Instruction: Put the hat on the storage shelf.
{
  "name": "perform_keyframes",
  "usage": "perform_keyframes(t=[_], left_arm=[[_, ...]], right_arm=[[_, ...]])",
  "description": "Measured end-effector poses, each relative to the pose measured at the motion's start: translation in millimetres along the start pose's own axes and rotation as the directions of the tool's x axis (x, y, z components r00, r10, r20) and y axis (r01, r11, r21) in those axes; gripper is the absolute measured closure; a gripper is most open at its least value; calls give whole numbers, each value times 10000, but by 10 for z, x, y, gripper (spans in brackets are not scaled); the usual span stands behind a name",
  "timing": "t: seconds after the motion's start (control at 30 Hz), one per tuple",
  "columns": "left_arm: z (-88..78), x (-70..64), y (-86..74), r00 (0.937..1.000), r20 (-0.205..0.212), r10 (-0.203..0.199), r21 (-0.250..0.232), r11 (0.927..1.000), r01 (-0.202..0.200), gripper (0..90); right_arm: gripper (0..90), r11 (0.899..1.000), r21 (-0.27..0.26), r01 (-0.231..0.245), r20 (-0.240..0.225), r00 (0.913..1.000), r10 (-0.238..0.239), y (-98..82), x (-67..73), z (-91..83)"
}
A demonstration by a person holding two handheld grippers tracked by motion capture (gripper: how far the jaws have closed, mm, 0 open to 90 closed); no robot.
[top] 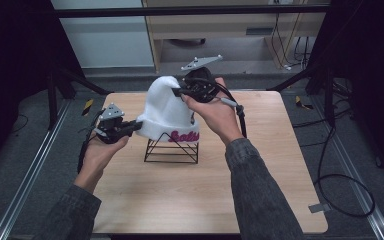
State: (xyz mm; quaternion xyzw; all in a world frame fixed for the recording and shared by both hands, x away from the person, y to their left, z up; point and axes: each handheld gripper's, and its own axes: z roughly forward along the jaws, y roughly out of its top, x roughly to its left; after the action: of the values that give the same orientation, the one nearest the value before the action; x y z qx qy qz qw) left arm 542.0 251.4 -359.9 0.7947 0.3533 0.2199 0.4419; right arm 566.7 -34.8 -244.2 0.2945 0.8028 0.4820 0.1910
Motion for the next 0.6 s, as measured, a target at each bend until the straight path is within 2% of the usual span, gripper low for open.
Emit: perform_keyframes(t=[0.3,0.6], left_arm=[[-5,-16,-100,9999,89,-56,7,10000,55,845],[-9,-38,-157,10000,75,53,103,9999,-54,845]], right_arm=[[822,9998,195,52,-99,9999,-50,-55,40,14],[822,9991,413,91,-189,9998,-83,-105,72,16]])
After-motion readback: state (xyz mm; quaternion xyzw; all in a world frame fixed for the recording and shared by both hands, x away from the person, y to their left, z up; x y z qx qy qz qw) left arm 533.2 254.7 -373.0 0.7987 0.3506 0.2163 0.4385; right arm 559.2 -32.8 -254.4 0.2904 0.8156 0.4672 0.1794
